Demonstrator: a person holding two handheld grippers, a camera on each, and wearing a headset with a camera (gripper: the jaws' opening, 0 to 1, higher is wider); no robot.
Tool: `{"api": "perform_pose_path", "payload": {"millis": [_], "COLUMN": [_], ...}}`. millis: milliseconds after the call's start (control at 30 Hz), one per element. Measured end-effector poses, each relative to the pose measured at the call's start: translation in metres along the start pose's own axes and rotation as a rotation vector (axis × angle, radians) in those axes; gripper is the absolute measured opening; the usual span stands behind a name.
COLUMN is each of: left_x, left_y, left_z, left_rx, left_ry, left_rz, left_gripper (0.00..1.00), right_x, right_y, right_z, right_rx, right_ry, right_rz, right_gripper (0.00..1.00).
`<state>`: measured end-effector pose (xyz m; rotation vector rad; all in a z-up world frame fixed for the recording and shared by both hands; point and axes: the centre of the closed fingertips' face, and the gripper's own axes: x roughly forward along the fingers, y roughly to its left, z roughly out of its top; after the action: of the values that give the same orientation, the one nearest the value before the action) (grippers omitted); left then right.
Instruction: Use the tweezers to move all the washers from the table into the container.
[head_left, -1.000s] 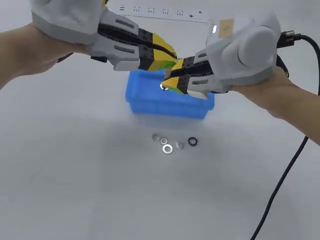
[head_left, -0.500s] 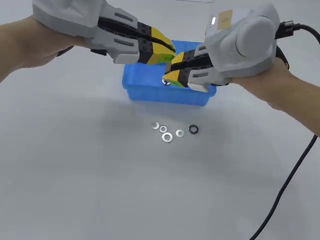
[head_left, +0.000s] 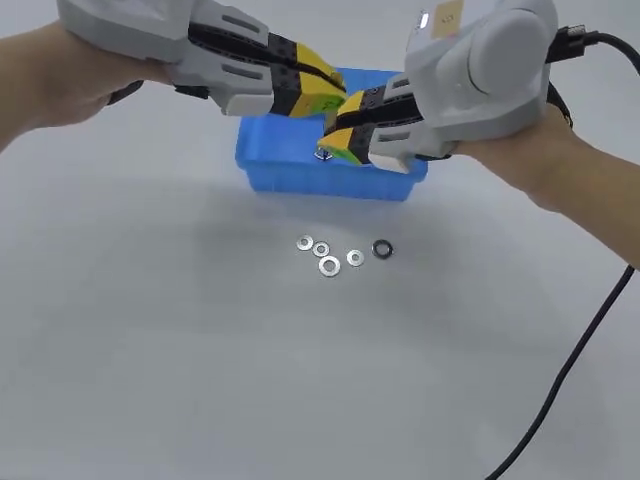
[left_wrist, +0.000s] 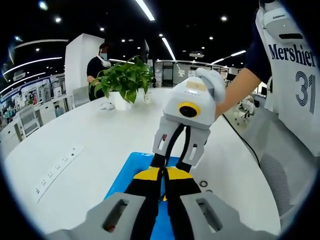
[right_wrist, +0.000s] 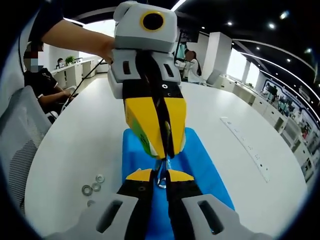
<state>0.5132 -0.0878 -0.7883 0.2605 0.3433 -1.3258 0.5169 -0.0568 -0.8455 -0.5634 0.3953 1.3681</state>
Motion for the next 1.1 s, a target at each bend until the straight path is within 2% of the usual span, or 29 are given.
{"api": "perform_pose_path", "payload": {"millis": [133,333,500,667,800,867,1000,1100], "left_x": [-0.006,-0.017,-0.023,-0.028,-0.03,-0.033,-0.034,-0.034], "left_y": [-0.003,-0.006,-0.014,-0.028,-0.045,-0.051,-0.066,-0.082], "left_z": [0.006,0.022,0.033,0.041,0.048,0.048,0.048,0.049], "left_rx": [0.004,0.038,0.068,0.086,0.098,0.076,0.07,0.073], "left_ry": [-0.004,-0.02,-0.02,-0.026,-0.027,-0.034,-0.037,-0.036], "left_rz": [0.008,0.019,0.013,0.002,-0.009,-0.007,-0.008,-0.016], "left_gripper": [0.06,0.06,0.06,0.06,0.06,0.06,0.06,0.06], "right_x": [-0.003,-0.008,-0.017,-0.026,-0.035,-0.039,-0.045,-0.051], "right_y": [-0.001,-0.004,0.003,0.014,0.027,0.035,0.052,0.068], "right_z": [0.007,0.022,0.033,0.039,0.045,0.046,0.047,0.048], "right_rx": [-0.002,-0.02,-0.033,-0.039,-0.038,-0.042,-0.039,-0.043], "right_ry": [-0.016,-0.042,-0.055,-0.067,-0.079,-0.083,-0.088,-0.085], "right_rz": [-0.009,-0.034,-0.044,-0.045,-0.05,-0.048,-0.037,-0.028], "right_gripper": [0.11,0.11,0.11,0.11,0.11,0.11,0.12,0.12]}}
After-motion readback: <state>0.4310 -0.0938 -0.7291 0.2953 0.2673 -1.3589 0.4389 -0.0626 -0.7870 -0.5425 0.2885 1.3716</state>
